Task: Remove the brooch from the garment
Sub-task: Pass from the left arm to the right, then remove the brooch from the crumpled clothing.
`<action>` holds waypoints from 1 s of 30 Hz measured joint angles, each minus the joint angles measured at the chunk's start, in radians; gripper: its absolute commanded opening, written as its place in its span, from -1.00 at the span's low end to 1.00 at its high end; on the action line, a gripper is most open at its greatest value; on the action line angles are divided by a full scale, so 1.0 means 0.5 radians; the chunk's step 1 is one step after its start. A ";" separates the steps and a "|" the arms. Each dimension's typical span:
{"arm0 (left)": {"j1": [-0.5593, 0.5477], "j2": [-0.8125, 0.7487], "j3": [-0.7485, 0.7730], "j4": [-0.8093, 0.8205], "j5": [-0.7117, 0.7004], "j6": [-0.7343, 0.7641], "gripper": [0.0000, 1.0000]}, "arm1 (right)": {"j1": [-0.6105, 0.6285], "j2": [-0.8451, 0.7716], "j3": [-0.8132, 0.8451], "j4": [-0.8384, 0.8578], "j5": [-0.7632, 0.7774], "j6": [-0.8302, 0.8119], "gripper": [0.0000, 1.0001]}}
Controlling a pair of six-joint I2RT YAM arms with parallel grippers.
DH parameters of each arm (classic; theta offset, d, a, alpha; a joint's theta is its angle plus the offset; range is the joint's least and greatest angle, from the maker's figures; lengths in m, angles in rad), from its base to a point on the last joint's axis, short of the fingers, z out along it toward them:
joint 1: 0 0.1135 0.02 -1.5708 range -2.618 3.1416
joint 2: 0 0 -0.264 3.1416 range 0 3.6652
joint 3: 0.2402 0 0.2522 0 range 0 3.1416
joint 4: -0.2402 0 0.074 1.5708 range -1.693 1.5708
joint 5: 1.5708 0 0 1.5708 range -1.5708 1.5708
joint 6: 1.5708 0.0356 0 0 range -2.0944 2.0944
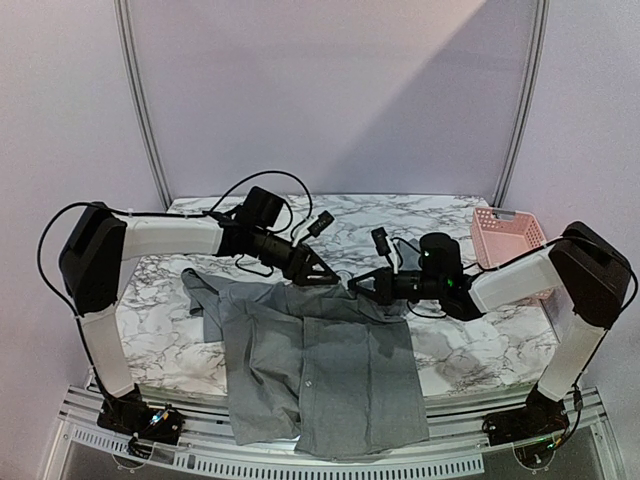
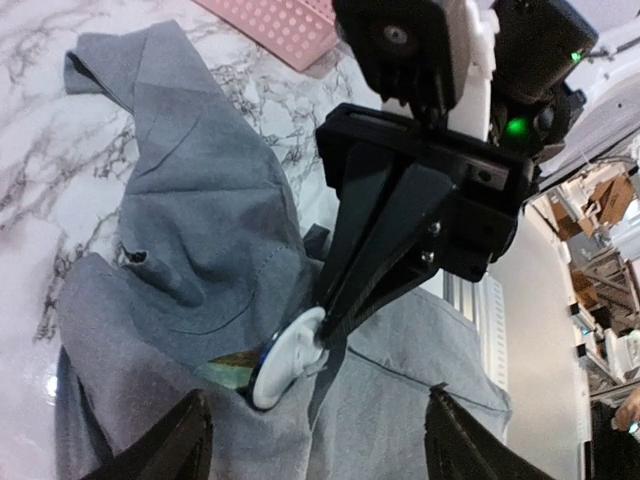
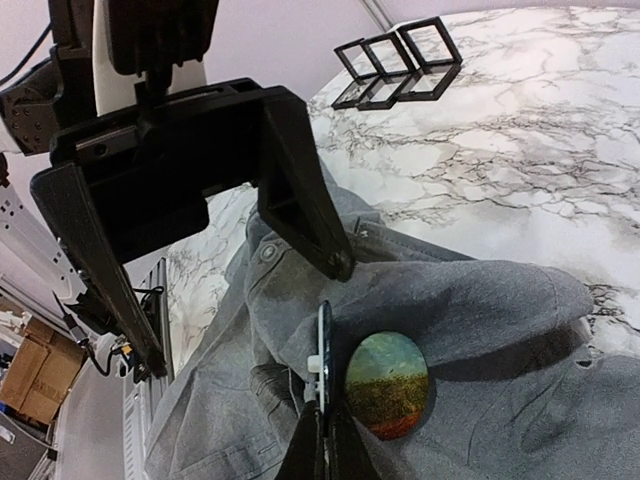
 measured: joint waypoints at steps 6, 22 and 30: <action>0.065 -0.192 -0.076 0.063 -0.198 -0.055 0.61 | 0.060 -0.086 0.043 -0.220 0.256 -0.153 -1.00; 0.166 -0.635 -0.369 0.344 -0.813 -0.220 0.85 | 0.262 -0.094 0.257 -0.698 0.948 -0.510 -1.00; 0.221 -0.912 -0.506 0.540 -1.060 -0.286 0.97 | 0.295 -0.095 0.312 -0.873 1.200 -0.642 -1.00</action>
